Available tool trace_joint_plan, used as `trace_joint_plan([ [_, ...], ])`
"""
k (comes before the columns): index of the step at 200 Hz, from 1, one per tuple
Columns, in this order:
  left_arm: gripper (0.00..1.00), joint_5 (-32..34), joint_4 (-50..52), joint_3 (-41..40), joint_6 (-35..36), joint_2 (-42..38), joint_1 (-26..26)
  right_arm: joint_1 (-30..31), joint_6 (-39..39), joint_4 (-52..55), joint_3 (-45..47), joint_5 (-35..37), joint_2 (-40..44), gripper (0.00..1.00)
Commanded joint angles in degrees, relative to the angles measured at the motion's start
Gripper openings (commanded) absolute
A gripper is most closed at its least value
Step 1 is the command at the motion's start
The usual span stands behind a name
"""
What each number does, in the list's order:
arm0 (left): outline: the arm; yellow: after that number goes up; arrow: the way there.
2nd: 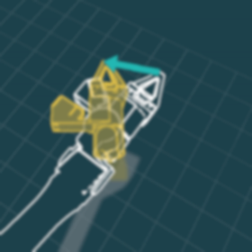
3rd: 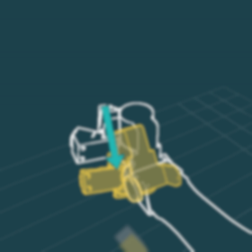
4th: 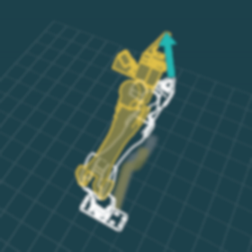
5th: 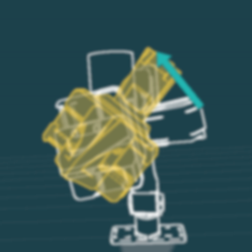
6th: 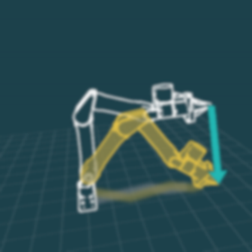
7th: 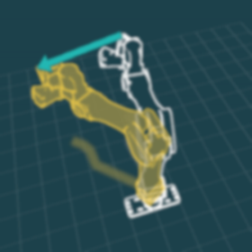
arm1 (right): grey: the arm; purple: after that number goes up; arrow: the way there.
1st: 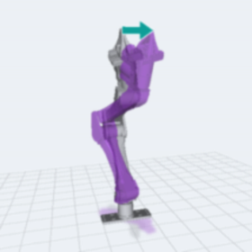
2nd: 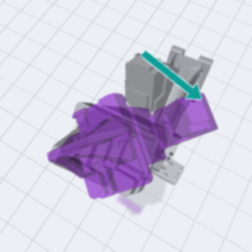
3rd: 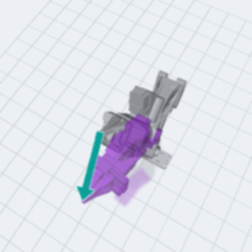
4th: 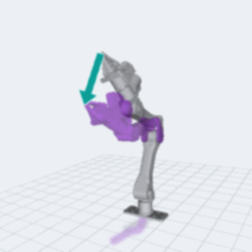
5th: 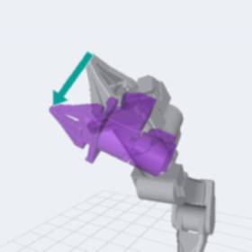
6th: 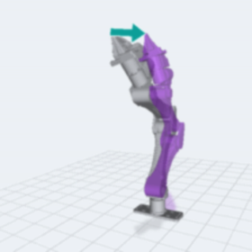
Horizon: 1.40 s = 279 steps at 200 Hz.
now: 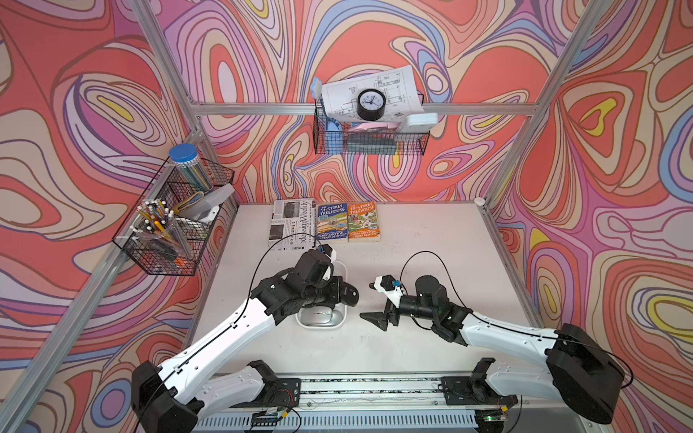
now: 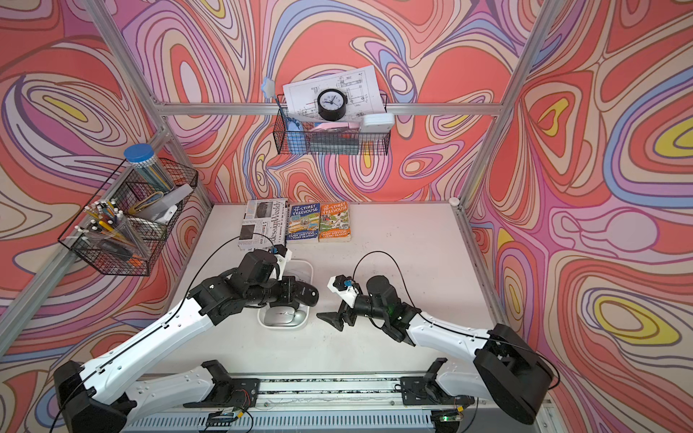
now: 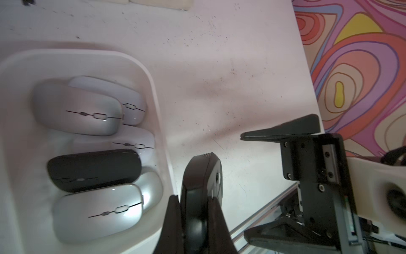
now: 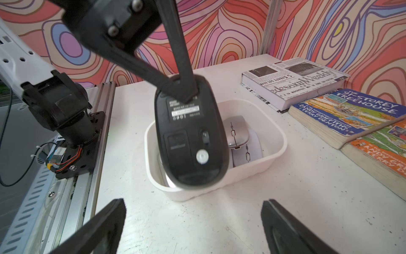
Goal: Put the mouse in the storage box
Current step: Place the mouse in the storage box.
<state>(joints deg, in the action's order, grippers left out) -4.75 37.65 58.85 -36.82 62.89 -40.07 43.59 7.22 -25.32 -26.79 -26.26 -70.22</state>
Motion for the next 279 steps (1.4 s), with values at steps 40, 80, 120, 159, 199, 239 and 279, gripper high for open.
trace_joint_plan([
  [40,0.00,26.5,13.9,7.7,8.4,7.3,0.6,0.2,-1.3,-2.4,3.1,3.9,2.5,0.98],
  [80,0.00,32.8,11.9,8.4,10.5,15.3,0.9,0.1,-1.6,-2.4,3.7,3.8,2.8,0.98],
  [120,0.00,37.1,9.9,9.1,11.9,21.5,0.9,0.2,-1.8,-2.0,4.1,3.8,3.3,0.98],
  [159,0.00,40.0,10.3,9.9,12.4,26.2,0.9,0.2,-1.8,-2.1,4.3,4.0,3.3,0.98],
  [199,0.00,40.6,8.7,10.1,12.8,29.2,0.9,0.2,-1.9,-1.8,4.2,3.9,3.3,0.98],
  [239,0.00,40.7,8.4,10.2,12.7,31.7,0.9,0.2,-1.7,-1.1,4.2,4.6,4.0,0.98],
  [279,0.11,40.4,9.1,10.0,12.0,32.4,0.9,0.1,-1.6,-0.9,4.1,4.8,3.6,0.98],
])
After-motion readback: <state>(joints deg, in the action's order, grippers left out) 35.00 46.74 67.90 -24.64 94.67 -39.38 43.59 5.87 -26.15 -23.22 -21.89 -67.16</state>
